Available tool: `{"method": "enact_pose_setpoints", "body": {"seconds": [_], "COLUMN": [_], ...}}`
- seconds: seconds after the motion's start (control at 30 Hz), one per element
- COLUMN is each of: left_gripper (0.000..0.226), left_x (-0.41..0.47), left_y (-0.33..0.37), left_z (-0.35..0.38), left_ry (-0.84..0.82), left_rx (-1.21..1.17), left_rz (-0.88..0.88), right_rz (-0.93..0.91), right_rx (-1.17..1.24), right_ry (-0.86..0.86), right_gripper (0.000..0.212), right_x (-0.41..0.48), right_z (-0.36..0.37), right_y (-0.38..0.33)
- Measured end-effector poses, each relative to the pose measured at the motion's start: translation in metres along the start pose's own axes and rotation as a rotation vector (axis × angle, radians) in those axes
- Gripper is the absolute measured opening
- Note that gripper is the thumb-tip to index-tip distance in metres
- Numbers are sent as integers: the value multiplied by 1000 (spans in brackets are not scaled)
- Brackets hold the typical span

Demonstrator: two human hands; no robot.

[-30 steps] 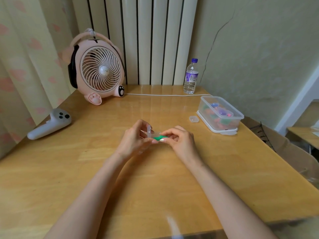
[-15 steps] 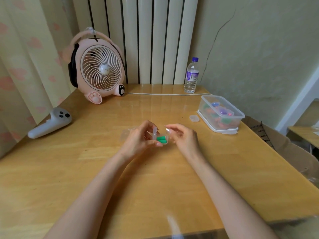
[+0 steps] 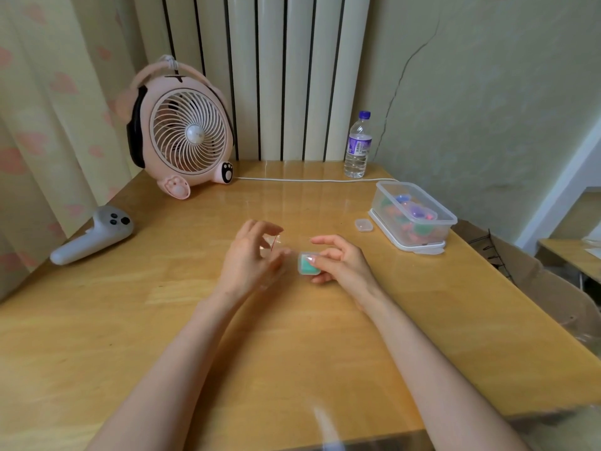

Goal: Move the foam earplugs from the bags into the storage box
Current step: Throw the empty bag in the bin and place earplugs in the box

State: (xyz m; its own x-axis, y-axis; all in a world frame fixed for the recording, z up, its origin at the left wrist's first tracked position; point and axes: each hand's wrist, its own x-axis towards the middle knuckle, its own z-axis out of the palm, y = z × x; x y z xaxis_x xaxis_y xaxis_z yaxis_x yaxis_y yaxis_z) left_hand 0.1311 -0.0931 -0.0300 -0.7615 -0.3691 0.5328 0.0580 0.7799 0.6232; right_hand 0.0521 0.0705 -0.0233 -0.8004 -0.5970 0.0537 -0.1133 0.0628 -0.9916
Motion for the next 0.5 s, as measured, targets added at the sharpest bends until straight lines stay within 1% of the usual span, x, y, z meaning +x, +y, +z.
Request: {"method": "enact_pose_setpoints", "body": {"seconds": [0.03, 0.07, 0.17, 0.2, 0.23, 0.33, 0.4, 0.5], "left_gripper": [36, 38, 60, 62, 60, 39, 28, 19], "left_x": [2, 2, 0, -2, -4, -6, -6, -2], "left_y": [-5, -9, -15, -16, -16, -18, -17, -11], "left_z": [-3, -4, 1, 5, 8, 8, 4, 0], "left_ry": [10, -25, -227, -234, -198, -14, 45, 133], "left_rx": [72, 150, 317, 339, 350, 335, 308, 249], "left_rz": [-35, -61, -122, -138, -143, -122, -109, -50], "right_rz": [-3, -14, -68, -76, -77, -66, -51, -16], "right_rx": [-3, -5, -14, -11, -3, -42, -93, -81], "right_ry": [9, 21, 55, 68, 83, 101, 132, 219], "right_gripper": [29, 28, 27, 25, 23, 17, 13, 10], "right_x": [0, 0, -1, 0, 0, 2, 3, 8], "right_z": [-1, -1, -2, -2, -2, -2, -2, -9], "right_y": [0, 0, -1, 0, 0, 5, 8, 9]}}
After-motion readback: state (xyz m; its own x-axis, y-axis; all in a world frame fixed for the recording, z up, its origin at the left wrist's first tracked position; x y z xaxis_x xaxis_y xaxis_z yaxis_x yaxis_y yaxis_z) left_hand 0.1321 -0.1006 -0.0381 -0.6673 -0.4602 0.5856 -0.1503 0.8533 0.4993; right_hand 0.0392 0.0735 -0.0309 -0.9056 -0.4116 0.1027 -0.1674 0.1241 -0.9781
